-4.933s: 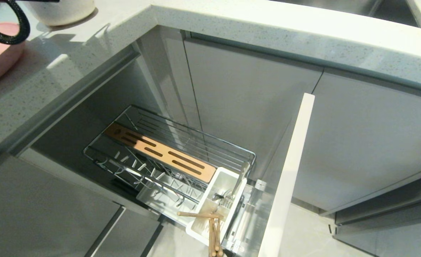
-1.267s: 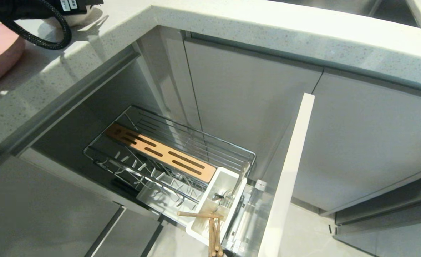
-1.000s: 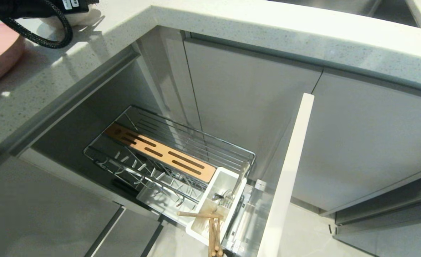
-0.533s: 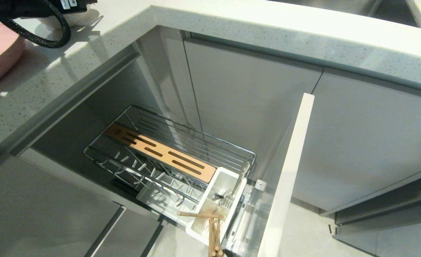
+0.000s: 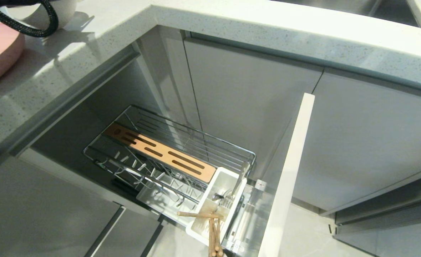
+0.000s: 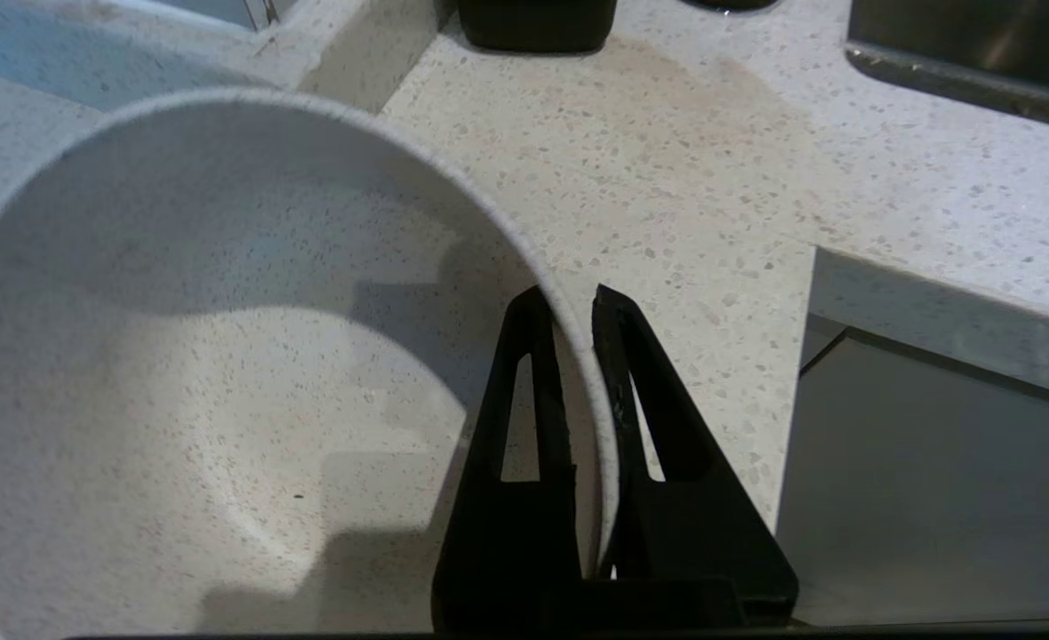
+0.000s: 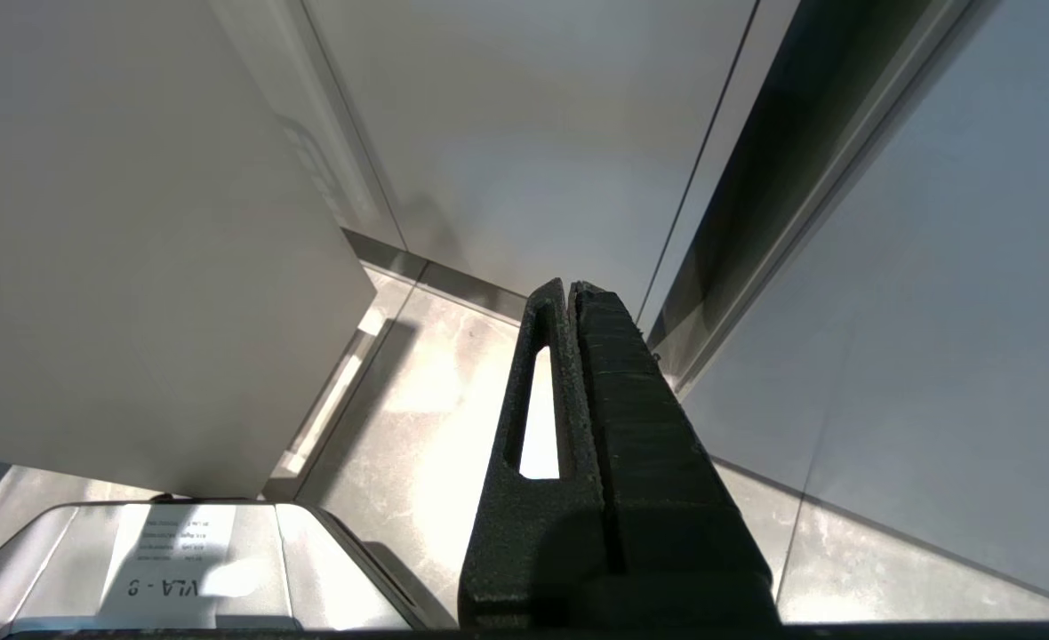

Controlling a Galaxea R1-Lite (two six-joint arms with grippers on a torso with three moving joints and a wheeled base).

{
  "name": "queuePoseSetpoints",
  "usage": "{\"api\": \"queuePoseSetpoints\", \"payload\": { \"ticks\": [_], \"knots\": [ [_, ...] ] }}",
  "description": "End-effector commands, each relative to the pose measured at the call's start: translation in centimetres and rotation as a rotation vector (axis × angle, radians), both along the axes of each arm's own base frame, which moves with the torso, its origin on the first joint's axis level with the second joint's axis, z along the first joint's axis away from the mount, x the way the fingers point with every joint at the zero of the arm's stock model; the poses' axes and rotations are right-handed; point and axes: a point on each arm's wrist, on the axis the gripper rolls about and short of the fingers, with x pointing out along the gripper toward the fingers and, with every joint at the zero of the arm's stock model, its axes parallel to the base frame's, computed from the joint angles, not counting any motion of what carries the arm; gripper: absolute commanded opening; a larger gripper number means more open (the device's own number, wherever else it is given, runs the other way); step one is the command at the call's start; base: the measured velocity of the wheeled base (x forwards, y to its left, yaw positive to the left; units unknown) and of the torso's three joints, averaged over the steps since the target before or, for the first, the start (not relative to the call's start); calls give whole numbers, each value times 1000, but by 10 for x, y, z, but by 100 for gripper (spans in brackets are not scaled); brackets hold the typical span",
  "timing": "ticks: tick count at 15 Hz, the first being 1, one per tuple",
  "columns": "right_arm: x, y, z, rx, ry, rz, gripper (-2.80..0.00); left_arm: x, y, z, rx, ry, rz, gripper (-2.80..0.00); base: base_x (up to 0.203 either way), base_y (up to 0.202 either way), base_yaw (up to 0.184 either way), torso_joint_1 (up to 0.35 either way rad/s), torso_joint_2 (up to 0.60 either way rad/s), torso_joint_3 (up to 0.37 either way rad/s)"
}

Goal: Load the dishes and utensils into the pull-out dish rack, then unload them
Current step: Pick up the bowl and place it in the cupboard

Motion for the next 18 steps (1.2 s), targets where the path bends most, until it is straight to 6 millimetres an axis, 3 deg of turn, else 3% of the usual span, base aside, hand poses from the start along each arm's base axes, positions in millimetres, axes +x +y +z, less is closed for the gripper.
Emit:
{"api": "queuePoseSetpoints", "payload": {
  "ticks": [1, 5, 11, 18],
  "knots": [
    [0, 0, 0, 0, 2, 0, -280, -13, 2, 7, 0, -28, -8, -280, 0, 0, 0, 0, 0, 0],
    [0, 0, 0, 0, 2, 0, -280, -39, 2, 18, 77, -93, -33, -280, 0, 0, 0, 0, 0, 0],
    [0, 0, 0, 0, 2, 0, -280, -56, 1, 25, 48, -124, -46, -280, 0, 0, 0, 0, 0, 0],
    [0, 0, 0, 0, 2, 0, -280, -83, -36, 39, -298, -188, -224, -280, 0, 0, 0, 0, 0, 0]
  ]
}}
